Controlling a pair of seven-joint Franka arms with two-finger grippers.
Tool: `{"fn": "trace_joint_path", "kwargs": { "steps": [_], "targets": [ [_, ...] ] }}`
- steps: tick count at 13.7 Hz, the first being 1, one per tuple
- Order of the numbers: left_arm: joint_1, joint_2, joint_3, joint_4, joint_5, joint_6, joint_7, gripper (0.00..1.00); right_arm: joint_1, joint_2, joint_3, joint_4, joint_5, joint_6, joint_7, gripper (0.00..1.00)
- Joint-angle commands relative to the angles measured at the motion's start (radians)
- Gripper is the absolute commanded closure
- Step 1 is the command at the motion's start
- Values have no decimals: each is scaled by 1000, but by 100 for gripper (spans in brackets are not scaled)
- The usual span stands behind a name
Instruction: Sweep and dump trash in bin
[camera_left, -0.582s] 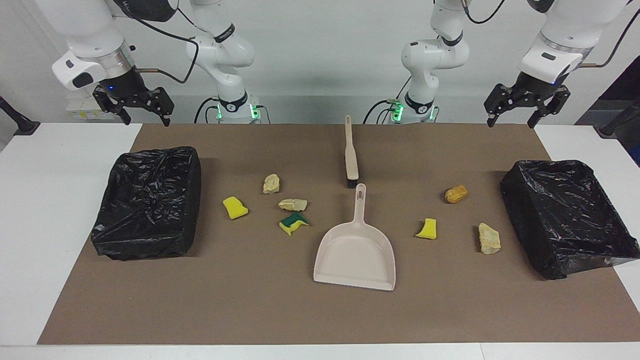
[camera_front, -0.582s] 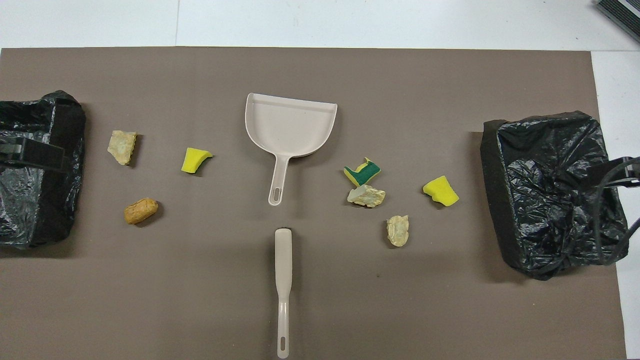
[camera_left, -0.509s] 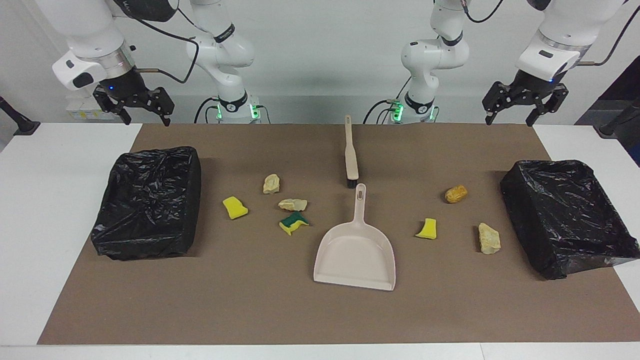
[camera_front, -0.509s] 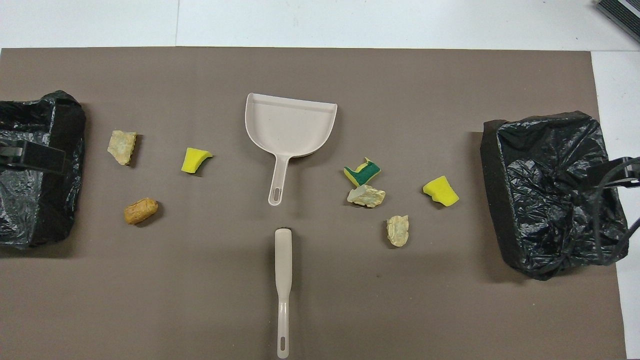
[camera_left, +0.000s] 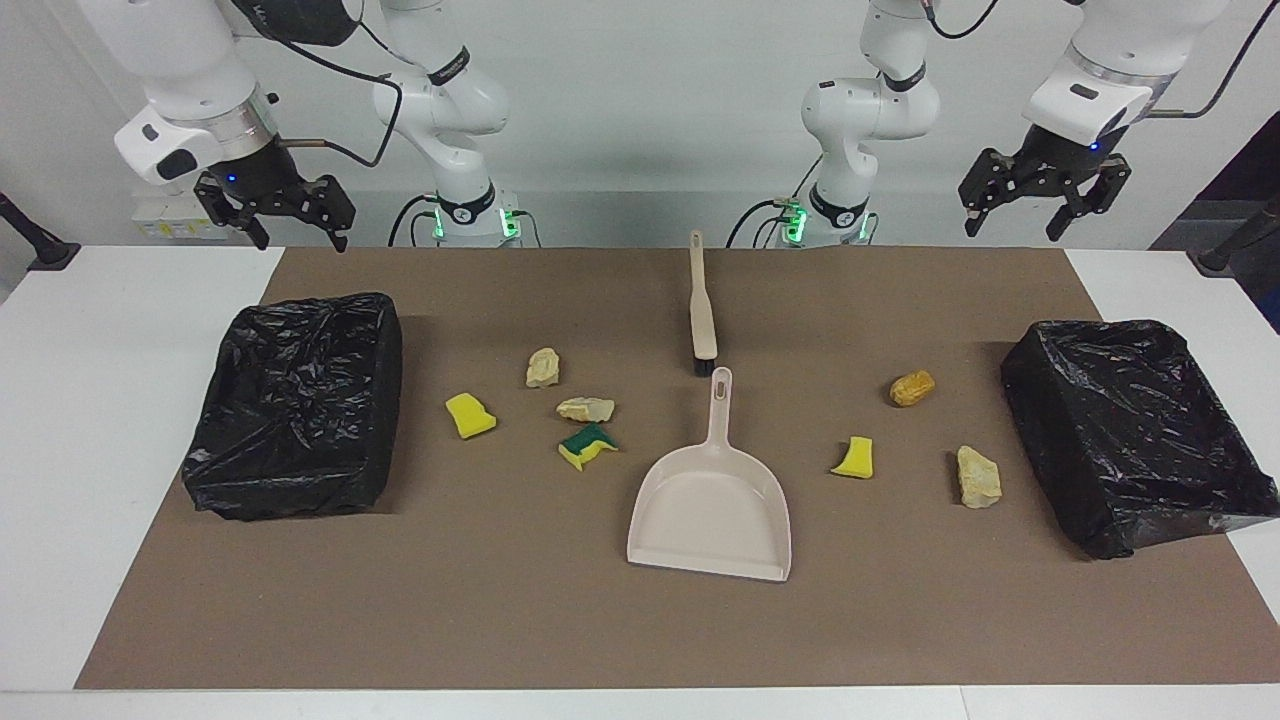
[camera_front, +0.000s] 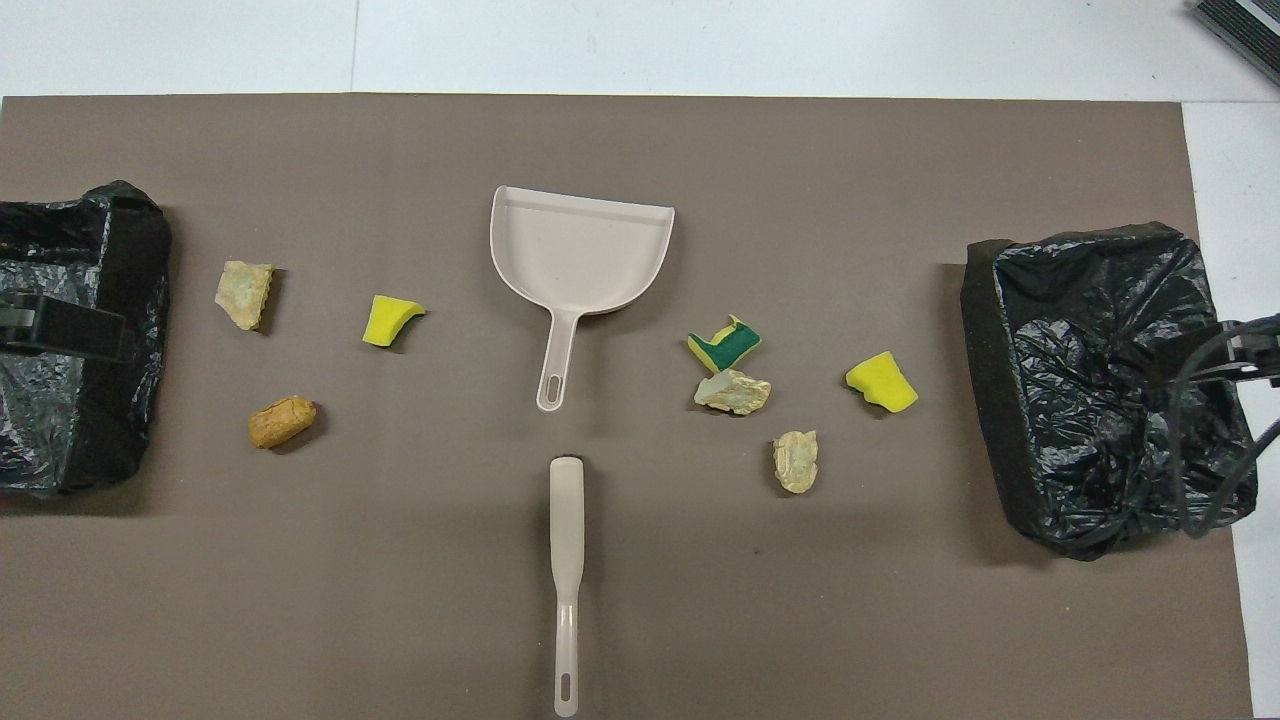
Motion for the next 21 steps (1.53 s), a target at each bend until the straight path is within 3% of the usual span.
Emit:
{"fn": "trace_joint_path", "kwargs": {
  "steps": [1, 8, 11, 14, 16, 21],
  "targets": [
    [-12, -30, 14, -29, -15, -2, 5, 0, 53, 18, 20, -18, -1, 26, 12, 0],
    [-24, -46, 1, -65, -16, 29, 3, 0, 169, 162, 25, -5, 51, 174, 97, 0],
    [-52, -127, -28, -209, -18, 53, 0, 0, 241, 211, 29, 0, 72, 235, 196, 0],
    [-52, -278, -141, -456, -45, 171, -44, 0, 274, 246, 29, 0, 131, 327, 251, 0],
    [-52, -339, -228, -583, -106, 216, -162, 0, 279, 259, 29, 0, 134, 355, 256, 0],
    [-52, -337, -373, -709, -128, 366, -282, 0, 281, 259, 29, -11, 132, 380, 256, 0]
  ]
}}
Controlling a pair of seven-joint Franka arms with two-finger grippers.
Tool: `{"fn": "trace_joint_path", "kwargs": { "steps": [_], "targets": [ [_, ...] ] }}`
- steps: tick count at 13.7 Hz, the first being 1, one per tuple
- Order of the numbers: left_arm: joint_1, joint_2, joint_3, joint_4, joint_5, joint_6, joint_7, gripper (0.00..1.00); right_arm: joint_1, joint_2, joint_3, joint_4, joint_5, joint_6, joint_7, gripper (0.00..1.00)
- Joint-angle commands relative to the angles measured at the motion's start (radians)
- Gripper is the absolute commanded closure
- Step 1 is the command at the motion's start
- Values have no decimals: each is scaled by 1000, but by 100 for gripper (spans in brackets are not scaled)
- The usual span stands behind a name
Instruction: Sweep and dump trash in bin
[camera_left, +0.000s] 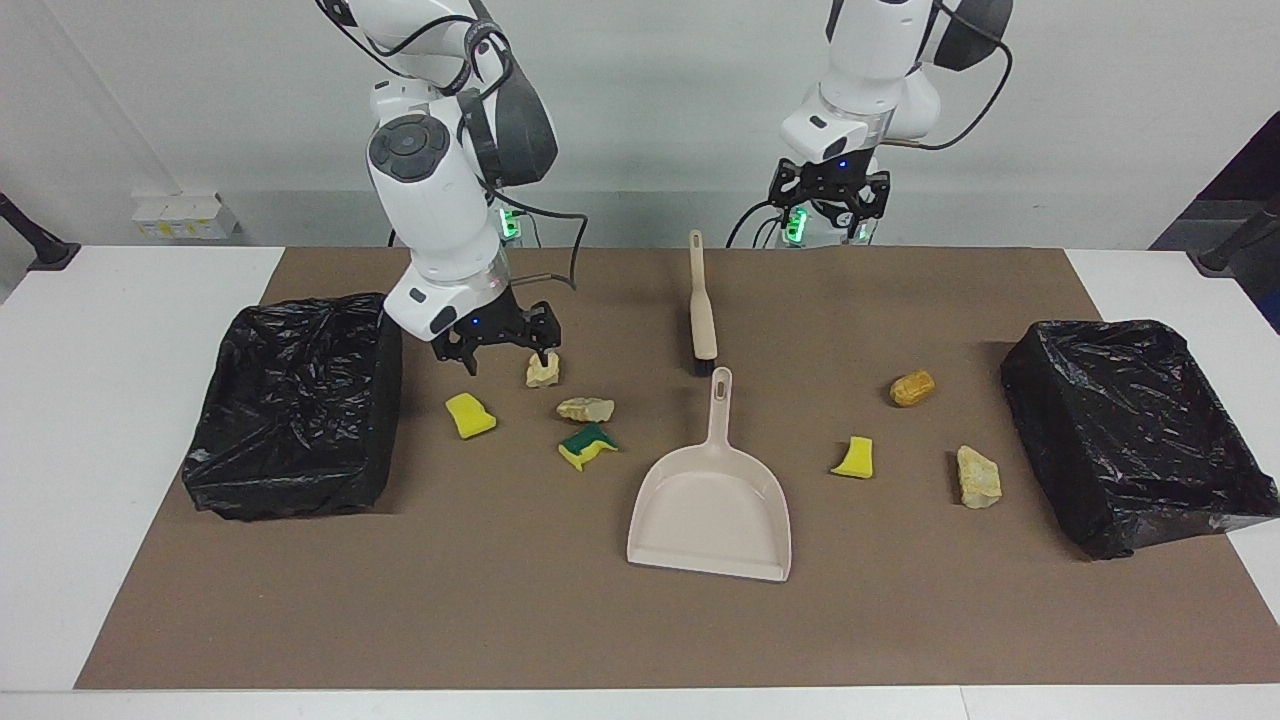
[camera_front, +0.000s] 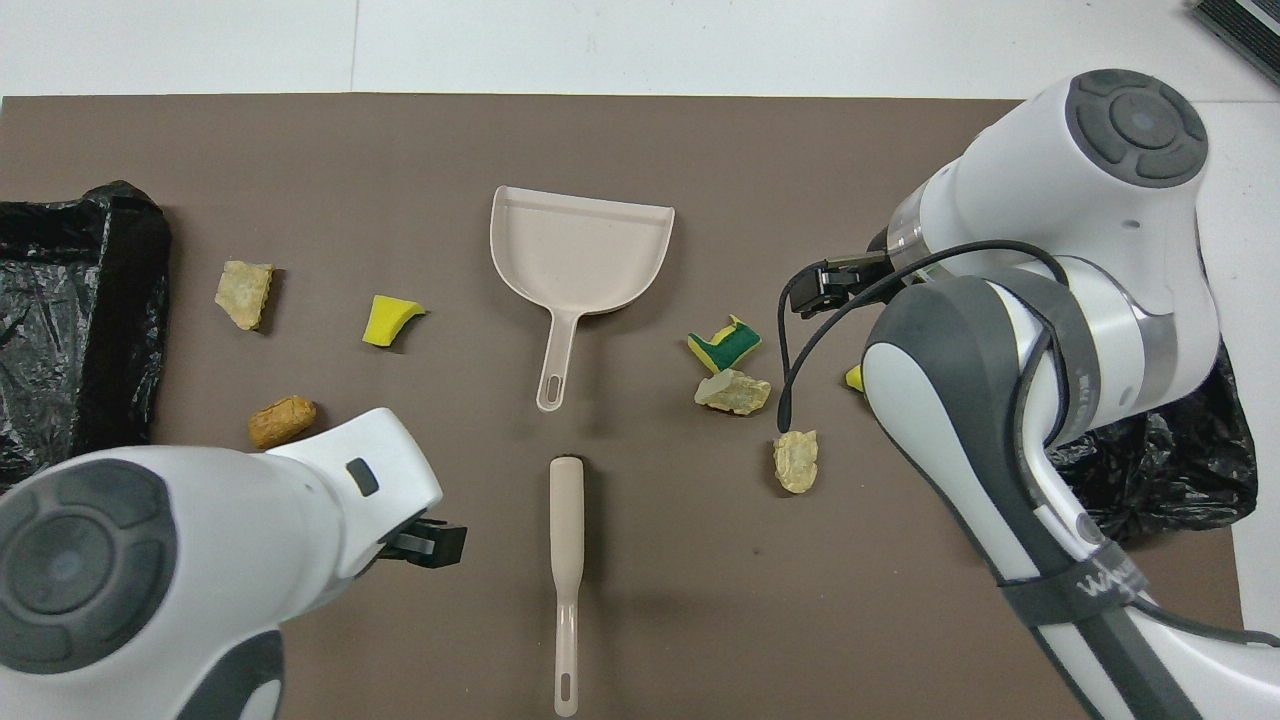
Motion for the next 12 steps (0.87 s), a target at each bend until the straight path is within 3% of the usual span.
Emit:
{"fn": "trace_joint_path", "kwargs": {
  "steps": [1, 5, 6, 9, 12],
  "targets": [
    [-7, -34, -65, -97, -20, 67, -81, 0, -6, 2, 3, -1, 22, 9, 18, 0],
    [-21, -41, -185, -214, -118, 158, -175, 0, -6, 2, 3, -2, 22, 9, 18, 0],
    [-68, -38, -193, -249, -129, 179, -187, 0, -6, 2, 3, -2, 22, 7, 18, 0],
    [-139, -23, -223, -390, -131, 370, -319, 0, -7, 2, 3, -2, 22, 7, 17, 0],
    [-141, 14, -305, -433, -147, 438, -362, 0, -9, 2, 3, -4, 22, 7, 17, 0]
  ]
}}
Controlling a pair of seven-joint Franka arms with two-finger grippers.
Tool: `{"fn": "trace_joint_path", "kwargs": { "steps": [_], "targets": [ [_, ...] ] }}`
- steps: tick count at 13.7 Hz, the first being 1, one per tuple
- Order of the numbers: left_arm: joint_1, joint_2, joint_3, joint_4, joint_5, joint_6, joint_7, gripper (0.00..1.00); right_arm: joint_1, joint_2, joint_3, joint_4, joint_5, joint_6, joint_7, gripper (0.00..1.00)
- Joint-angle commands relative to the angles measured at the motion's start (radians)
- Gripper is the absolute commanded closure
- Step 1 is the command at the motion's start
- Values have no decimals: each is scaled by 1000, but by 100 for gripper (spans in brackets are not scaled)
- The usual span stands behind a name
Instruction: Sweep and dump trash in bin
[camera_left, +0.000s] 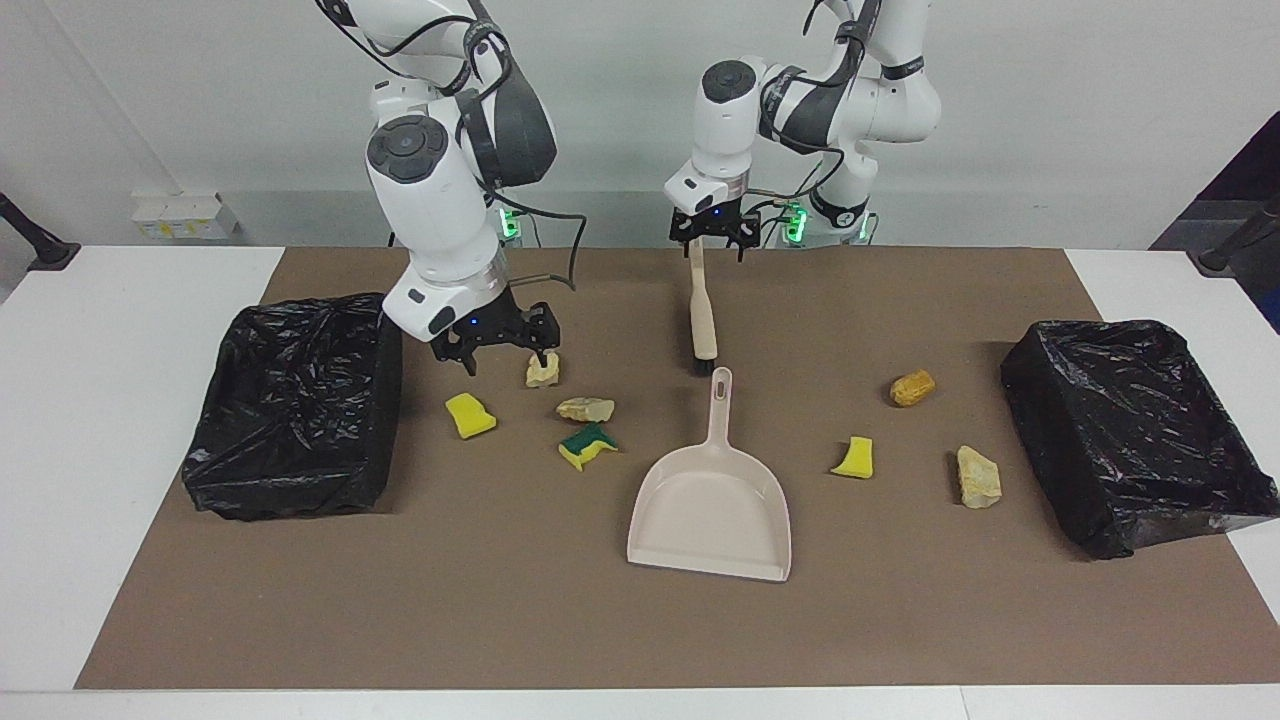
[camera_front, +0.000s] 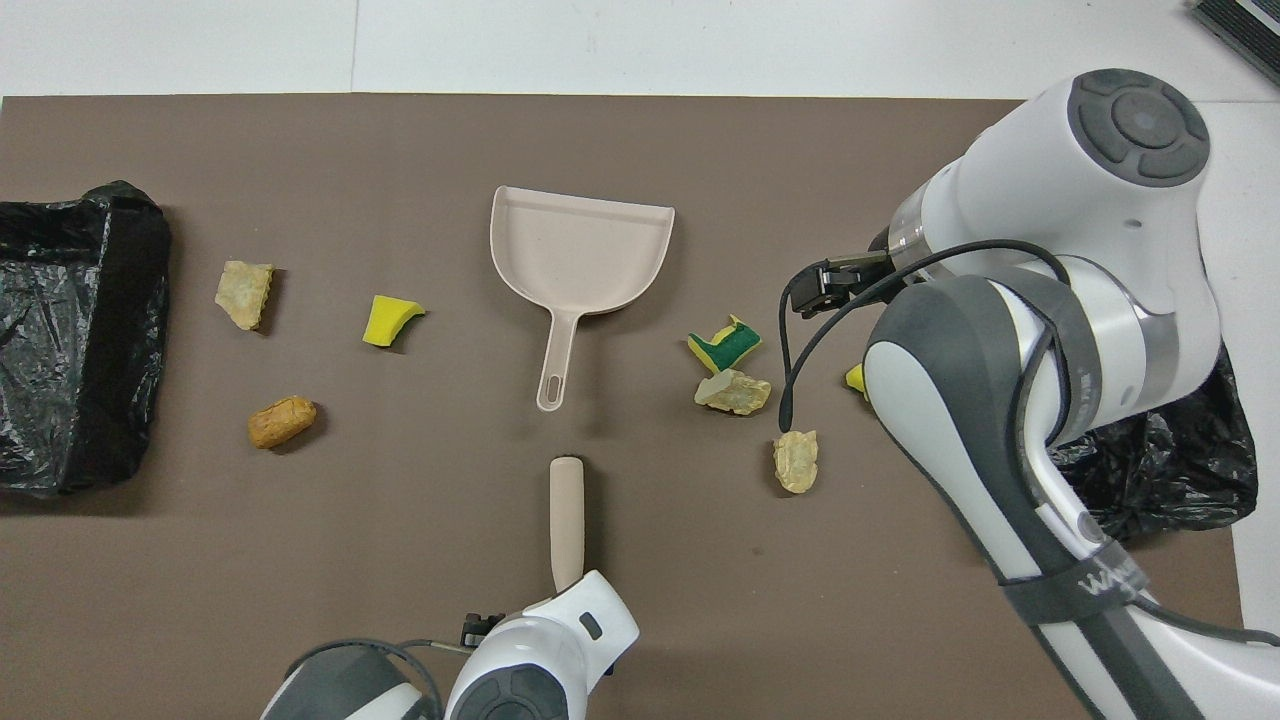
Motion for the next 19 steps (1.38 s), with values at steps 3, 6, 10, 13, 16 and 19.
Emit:
{"fn": "trace_joint_path", "kwargs": {
  "steps": [3, 6, 10, 13, 16, 19],
  "targets": [
    [-15, 53, -69, -46, -25, 116, -117, 5, -10, 2, 4, -4, 20, 7, 17, 0],
    [-10, 57, -69, -46, -25, 109, -103, 32, -14, -1, 4, -13, 20, 7, 6, 0],
    [2, 73, -65, -39, -25, 98, -91, 88, -17, -3, 4, -17, 20, 7, 4, 0],
    [40, 70, -60, -4, -24, 5, -90, 100, -17, -3, 4, -17, 20, 9, 6, 0],
    [90, 51, -18, 76, -24, -96, -21, 100, -7, -9, 4, -27, 22, 15, 23, 0],
    [88, 2, 132, 118, 13, -222, 59, 100, 7, -23, 4, -59, 22, 56, 58, 0]
  ]
}}
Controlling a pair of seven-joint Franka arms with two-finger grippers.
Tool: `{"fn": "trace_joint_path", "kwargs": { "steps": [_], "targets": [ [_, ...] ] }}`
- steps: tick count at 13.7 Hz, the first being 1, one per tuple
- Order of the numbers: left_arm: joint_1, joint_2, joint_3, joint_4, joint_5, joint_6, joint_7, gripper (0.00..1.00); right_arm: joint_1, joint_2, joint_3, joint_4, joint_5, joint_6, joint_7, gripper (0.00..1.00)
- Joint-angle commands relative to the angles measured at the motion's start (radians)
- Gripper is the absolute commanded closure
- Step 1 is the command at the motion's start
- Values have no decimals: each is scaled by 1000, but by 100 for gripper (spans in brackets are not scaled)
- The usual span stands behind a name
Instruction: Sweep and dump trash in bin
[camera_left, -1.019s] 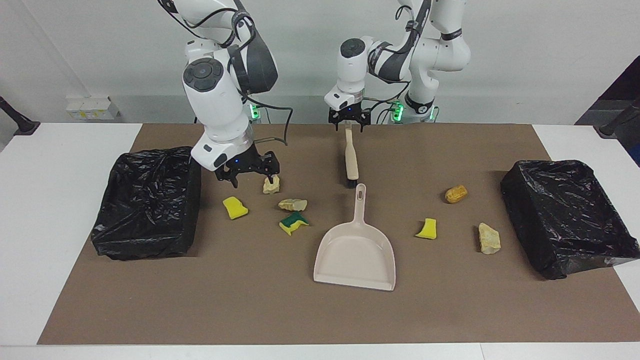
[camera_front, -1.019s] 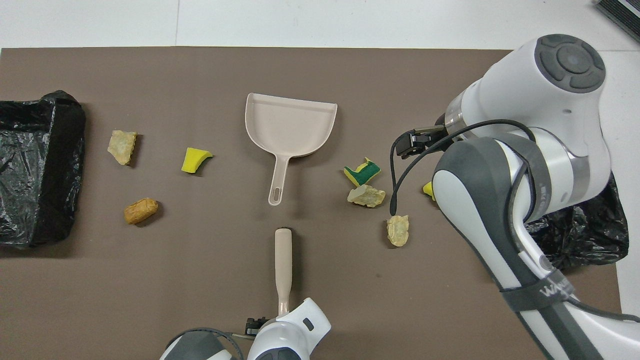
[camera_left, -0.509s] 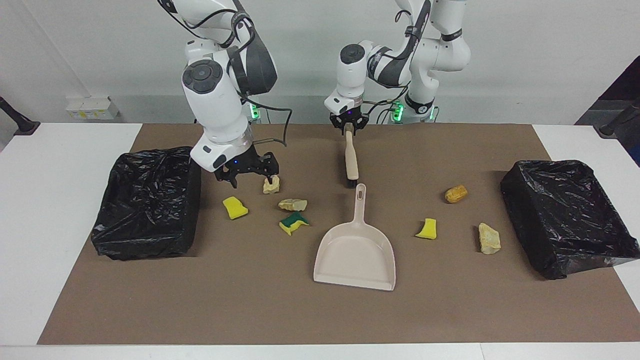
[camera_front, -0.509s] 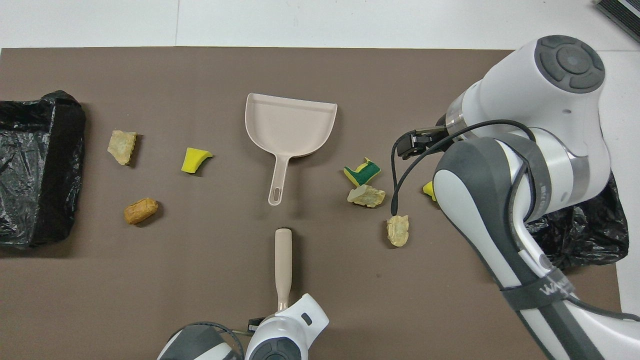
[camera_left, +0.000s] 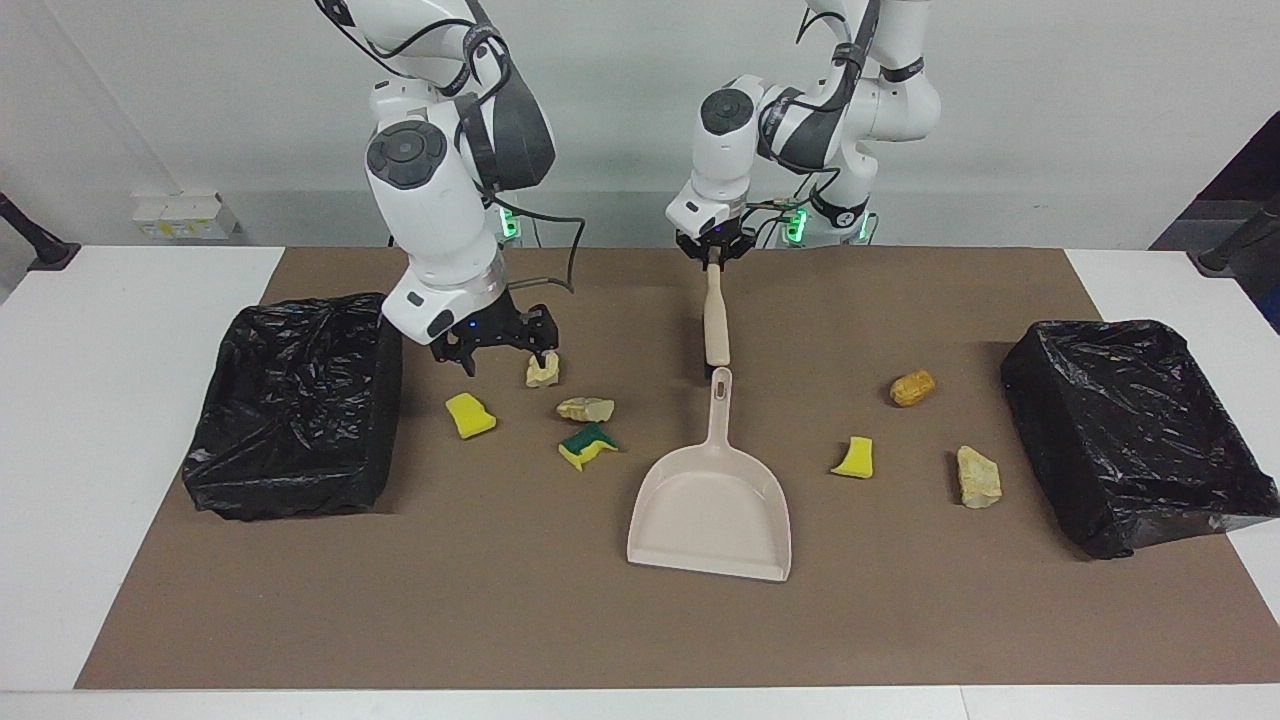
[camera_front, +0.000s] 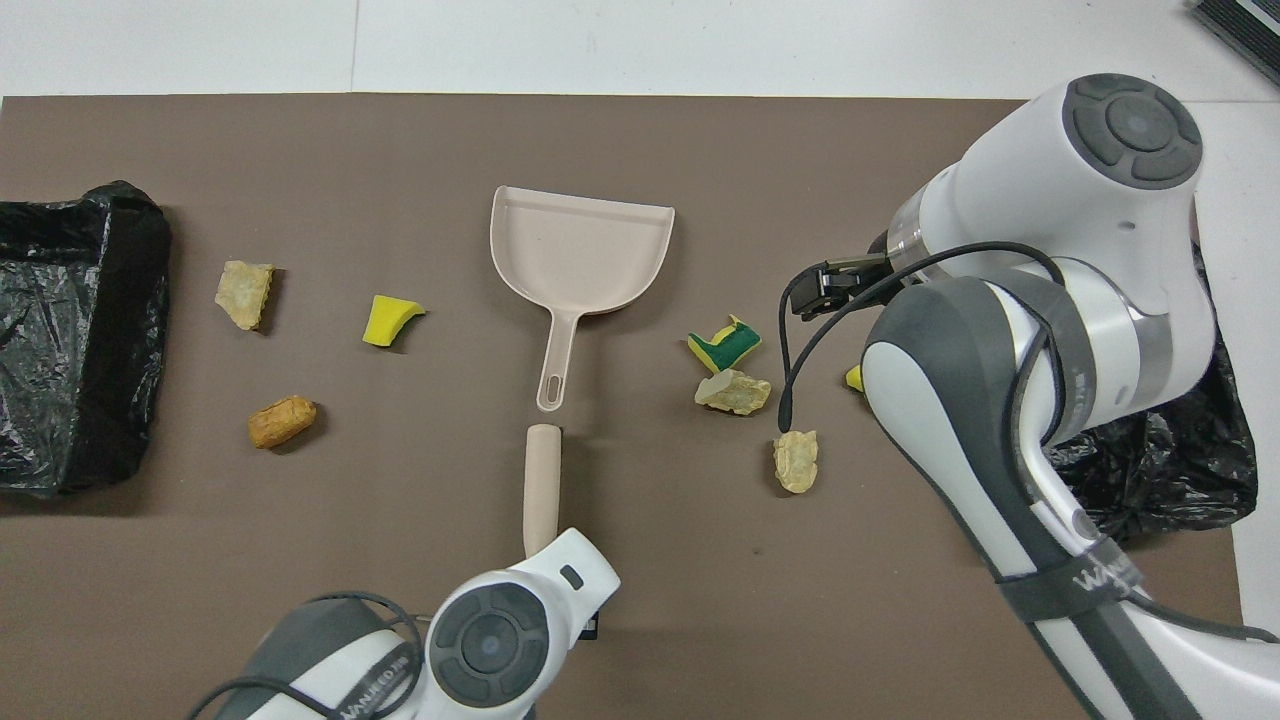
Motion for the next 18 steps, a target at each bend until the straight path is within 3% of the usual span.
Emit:
{"fn": "trace_joint_path", "kwargs": {
  "steps": [1, 4, 7, 11, 14, 16, 18],
  "targets": [
    [13, -78, 140, 18, 39, -114, 114, 100, 7, -23, 4, -44, 21, 45, 46, 0],
    [20, -84, 302, 21, 185, -99, 164, 100, 58, -19, 5, -45, 21, 82, 114, 0],
    [25, -12, 435, 53, 217, 43, 289, 100, 154, 0, 4, -41, -2, 153, 245, 0],
    [14, 242, 435, 214, 217, 109, 337, 100, 303, 82, 4, -21, -112, 221, 532, 0],
    [10, 359, 432, 279, 207, 154, 333, 100, 401, 187, -2, 37, -233, 246, 699, 0],
    [22, 382, 434, 285, 205, 139, 333, 100, 418, 243, 1, 92, -306, 250, 758, 0],
    [42, 370, 443, 282, 210, 30, 327, 100, 415, 265, 1, 105, -310, 304, 761, 0]
  ]
}}
